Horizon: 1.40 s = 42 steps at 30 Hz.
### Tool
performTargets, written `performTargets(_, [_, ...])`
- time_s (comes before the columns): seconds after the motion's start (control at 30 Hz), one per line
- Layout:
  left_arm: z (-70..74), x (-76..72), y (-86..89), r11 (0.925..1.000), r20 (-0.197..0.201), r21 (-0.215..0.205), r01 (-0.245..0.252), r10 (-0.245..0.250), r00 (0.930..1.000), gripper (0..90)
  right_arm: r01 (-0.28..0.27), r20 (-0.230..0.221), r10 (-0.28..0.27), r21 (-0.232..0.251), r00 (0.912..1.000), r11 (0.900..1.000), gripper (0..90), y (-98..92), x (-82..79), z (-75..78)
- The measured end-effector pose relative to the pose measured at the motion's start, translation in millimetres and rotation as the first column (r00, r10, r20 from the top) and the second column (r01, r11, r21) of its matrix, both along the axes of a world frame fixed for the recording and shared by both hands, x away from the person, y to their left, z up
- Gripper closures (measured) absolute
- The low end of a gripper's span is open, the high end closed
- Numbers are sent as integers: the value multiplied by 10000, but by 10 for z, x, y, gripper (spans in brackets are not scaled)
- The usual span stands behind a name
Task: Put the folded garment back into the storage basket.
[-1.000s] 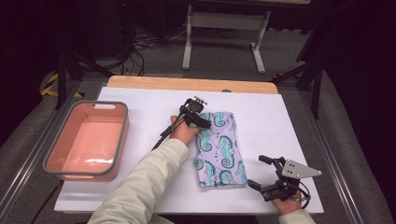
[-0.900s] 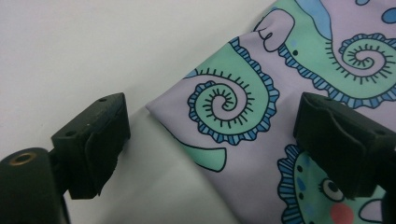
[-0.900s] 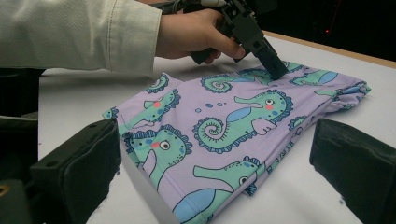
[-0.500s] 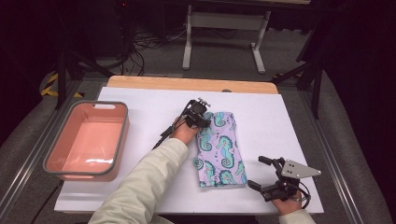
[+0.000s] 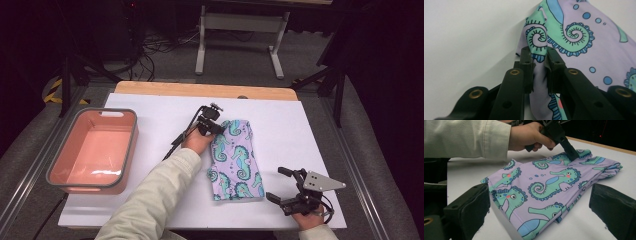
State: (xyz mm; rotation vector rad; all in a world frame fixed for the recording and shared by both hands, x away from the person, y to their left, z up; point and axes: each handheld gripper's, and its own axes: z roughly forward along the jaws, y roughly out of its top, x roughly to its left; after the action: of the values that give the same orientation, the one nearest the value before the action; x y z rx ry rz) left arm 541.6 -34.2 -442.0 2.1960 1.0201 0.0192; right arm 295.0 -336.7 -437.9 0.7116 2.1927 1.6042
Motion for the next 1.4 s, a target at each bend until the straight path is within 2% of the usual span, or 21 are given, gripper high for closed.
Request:
performTargets(0.23, [76,13,68,9969,-55,-768,157,-162,9999,790,29,48,-29,13,10000,10000,39,-2,-1,3])
performTargets(0.4, [169,-11,98,9932,255,-1102,371,-345,9991,789,58,54,-58,2,10000,10000,40,-2,-4,5])
performTargets(0.47, [249,-35,111,9900,603,-1297,558,-483,9970,789,63,51,-63,-1,10000,10000,40,-2,-6,6])
performTargets(0.53, [300,-62,118,9868,677,-1452,711,-618,9958,789,74,53,-74,10,10000,10000,40,-3,-6,6])
performTargets(0.63, [404,-124,133,9808,1165,-1588,1128,-949,9886,789,52,30,-52,3,10000,10000,41,-5,-5,6])
performTargets(0.67, [447,-150,137,9763,1226,-1763,1252,-1045,9869,789,27,8,-27,9,10000,10000,41,-5,-1,3])
performTargets(0.7, [447,-150,137,9763,1226,-1763,1252,-1045,9869,789,26,-8,-26,3,10000,10000,42,-6,2,1])
performTargets(0.73, [519,-188,142,9707,1523,-1915,1452,-1168,9814,789,20,2,-20,10,10000,10000,41,-6,2,1])
performTargets(0.77, [519,-188,142,9707,1523,-1915,1452,-1168,9814,789,20,2,-20,10,10000,10000,41,-6,2,1])
performTargets(0.9, [658,-259,158,9582,2021,-2166,1871,-1435,9688,788,43,-2,-43,13,10000,10000,41,-5,-2,3])
performTargets(0.93, [723,-299,176,9495,2244,-2330,2101,-1577,9616,788,60,-53,-60,-2,10000,10000,41,-5,4,-1])
performTargets(1.0, [788,-340,186,9401,2431,-2465,2354,-1751,9541,788,62,-45,-62,-4,10000,10000,41,-6,5,-1])
performTargets(1.03, [823,-358,192,9370,2580,-2461,2477,-1830,9486,788,67,-34,-67,3,10000,10000,41,-6,4,-1])
performTargets(1.07, [823,-358,192,9370,2580,-2461,2477,-1830,9486,789,67,-34,-67,3,10000,10000,41,-6,4,-1])
performTargets(1.13, [886,-389,201,9257,2715,-2647,2701,-1972,9420,788,71,-25,-71,-1,10000,10000,41,-7,3,0])
performTargets(1.17, [945,-422,210,9149,2780,-2853,2855,-2061,9382,789,69,-27,-69,0,10000,10000,42,-7,4,0])
performTargets(1.2, [975,-434,217,9091,2864,-2914,2977,-2140,9339,789,62,-59,-62,4,10000,10000,42,-6,4,-1])
performTargets(1.23, [975,-434,217,9091,2864,-2914,2977,-2140,9339,789,42,-66,-42,12,10000,10000,41,-7,6,-2])
performTargets(1.27, [1033,-464,231,8984,3016,-3013,3196,-2282,9257,789,31,-38,-31,22,10000,10000,42,-10,9,-2])
performTargets(1.33, [1062,-482,237,8945,3087,-3047,3272,-2323,9223,789,38,-43,-37,71,10000,10000,41,-15,10,-2])
performTargets(1.4, [1136,-518,256,8780,3281,-3211,3551,-2486,9113,789,64,-58,-64,80,10000,9999,42,-16,8,-1])
